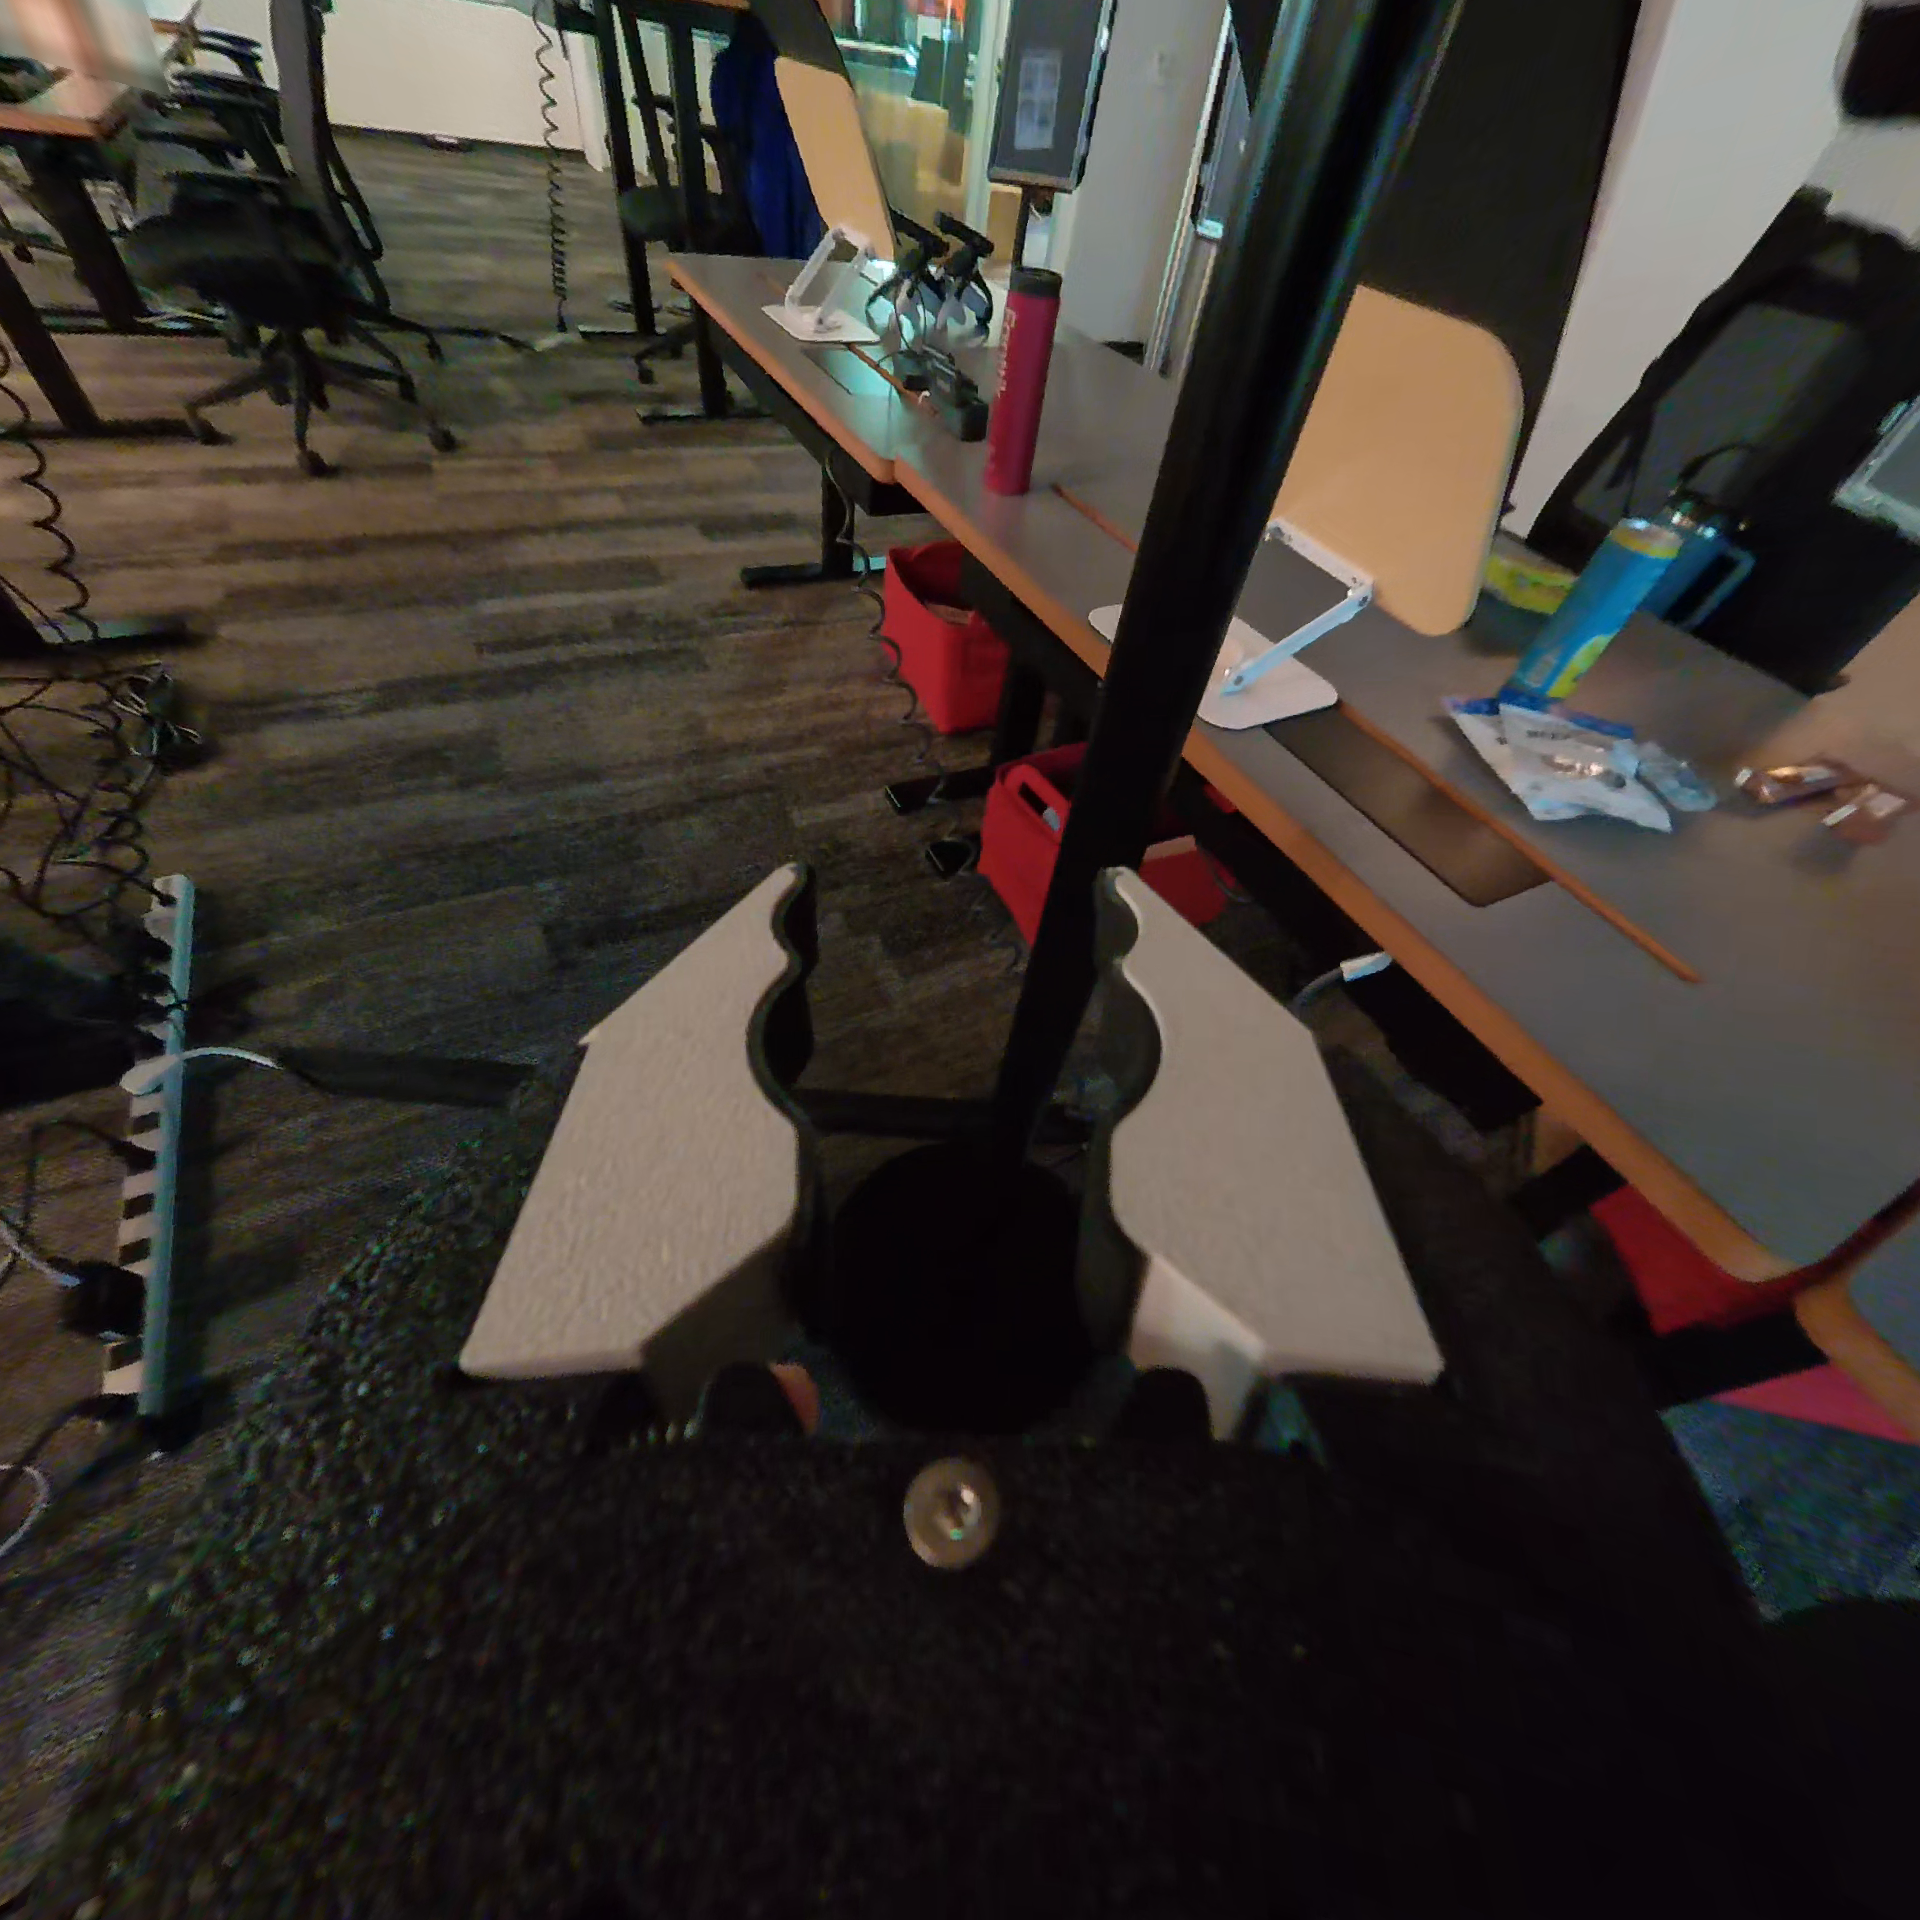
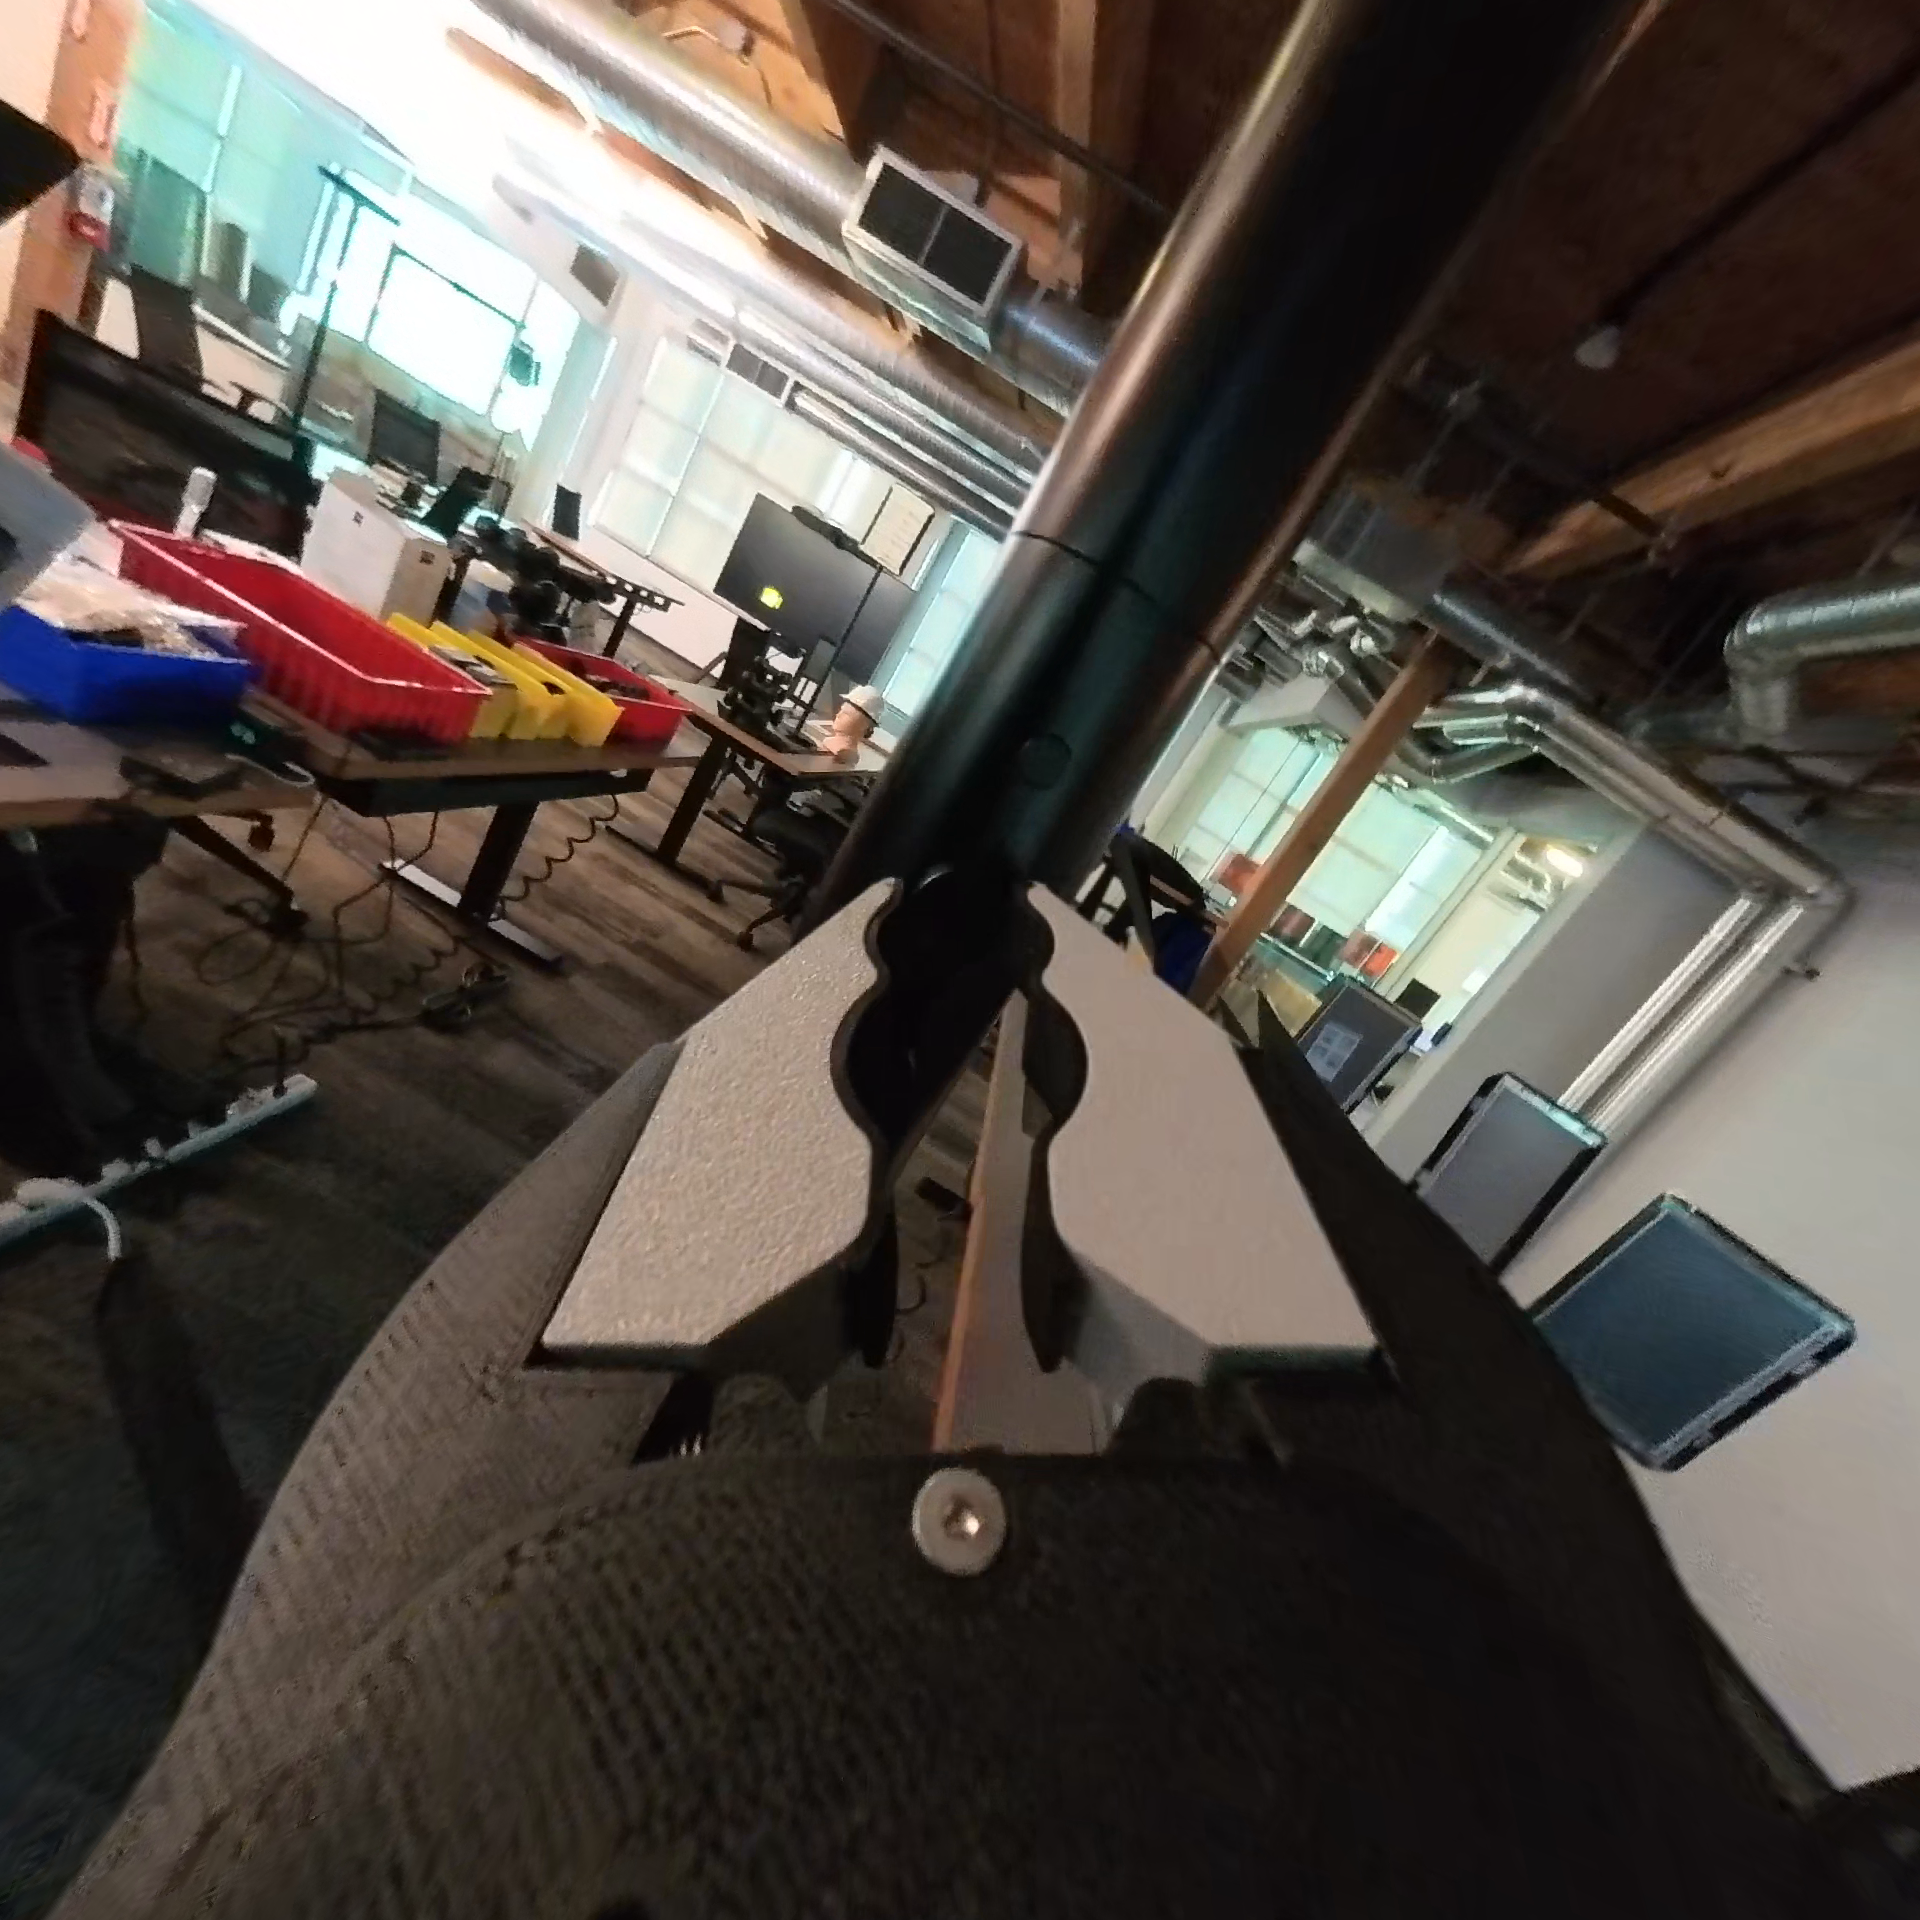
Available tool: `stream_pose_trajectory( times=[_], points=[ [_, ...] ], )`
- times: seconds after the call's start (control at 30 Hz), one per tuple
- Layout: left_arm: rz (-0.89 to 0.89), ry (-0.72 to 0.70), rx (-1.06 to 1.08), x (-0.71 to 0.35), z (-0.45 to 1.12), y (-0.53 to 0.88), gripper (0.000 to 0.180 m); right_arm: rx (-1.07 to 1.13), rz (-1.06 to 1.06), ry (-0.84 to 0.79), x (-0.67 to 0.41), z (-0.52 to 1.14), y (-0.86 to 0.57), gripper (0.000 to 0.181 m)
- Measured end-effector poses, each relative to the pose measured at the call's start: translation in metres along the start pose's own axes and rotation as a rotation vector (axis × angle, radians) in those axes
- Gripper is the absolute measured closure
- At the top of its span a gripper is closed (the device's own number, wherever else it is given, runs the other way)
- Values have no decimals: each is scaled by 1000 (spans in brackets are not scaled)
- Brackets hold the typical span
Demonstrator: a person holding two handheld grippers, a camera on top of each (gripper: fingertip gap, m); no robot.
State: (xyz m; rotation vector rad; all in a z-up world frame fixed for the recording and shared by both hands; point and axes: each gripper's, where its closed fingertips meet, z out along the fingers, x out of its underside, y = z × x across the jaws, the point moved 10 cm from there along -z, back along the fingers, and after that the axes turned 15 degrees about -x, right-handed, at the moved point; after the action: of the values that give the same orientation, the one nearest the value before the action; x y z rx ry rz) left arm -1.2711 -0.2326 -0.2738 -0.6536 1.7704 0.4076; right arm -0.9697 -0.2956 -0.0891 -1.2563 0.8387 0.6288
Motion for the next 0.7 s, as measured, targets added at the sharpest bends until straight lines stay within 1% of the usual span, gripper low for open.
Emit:
stream_pose_trajectory(
  times=[0.13, 0.17, 0.23, 0.27, 0.3, 0.37, 0.43, 0.47, 0.5, 0.57, 0.63, 0.7],
  points=[
    [21, 8, 14, 2, 1, 1, 133, 0, -39, -2, 1, 0, 0, 164],
    [16, 7, 17, 3, 1, 1, 134, 17, -21, -1, 0, 0, 0, 164],
    [7, 9, 24, 4, 3, 1, 136, 47, 131, -11, -3, -4, 0, 164],
    [6, 11, 27, 4, 4, 0, 137, 61, 257, -37, -3, -4, 1, 163],
    [7, 10, 29, 3, 4, -1, 138, 65, 440, -84, -3, -4, 1, 163],
    [23, 3, 37, 1, 5, -4, 140, 25, 871, -217, 1, -6, -3, 163],
    [27, 3, 47, 0, 7, -6, 141, -13, 1238, -376, 9, -8, -2, 162],
    [18, 8, 53, 0, 8, -7, 141, -25, 1339, -431, 12, -8, -1, 163],
    [6, 14, 58, 1, 9, -8, 141, -31, 1326, -437, 13, -8, -1, 163],
    [-5, 14, 64, 1, 10, -10, 141, -40, 1119, -365, 11, -7, -3, 163],
    [-2, 6, 61, -1, 10, -10, 141, -8, 823, -308, 6, -13, -5, 160],
    [-3, 5, 58, -2, 10, -11, 141, 23, 504, -217, 2, -18, -6, 156]
  ],
)
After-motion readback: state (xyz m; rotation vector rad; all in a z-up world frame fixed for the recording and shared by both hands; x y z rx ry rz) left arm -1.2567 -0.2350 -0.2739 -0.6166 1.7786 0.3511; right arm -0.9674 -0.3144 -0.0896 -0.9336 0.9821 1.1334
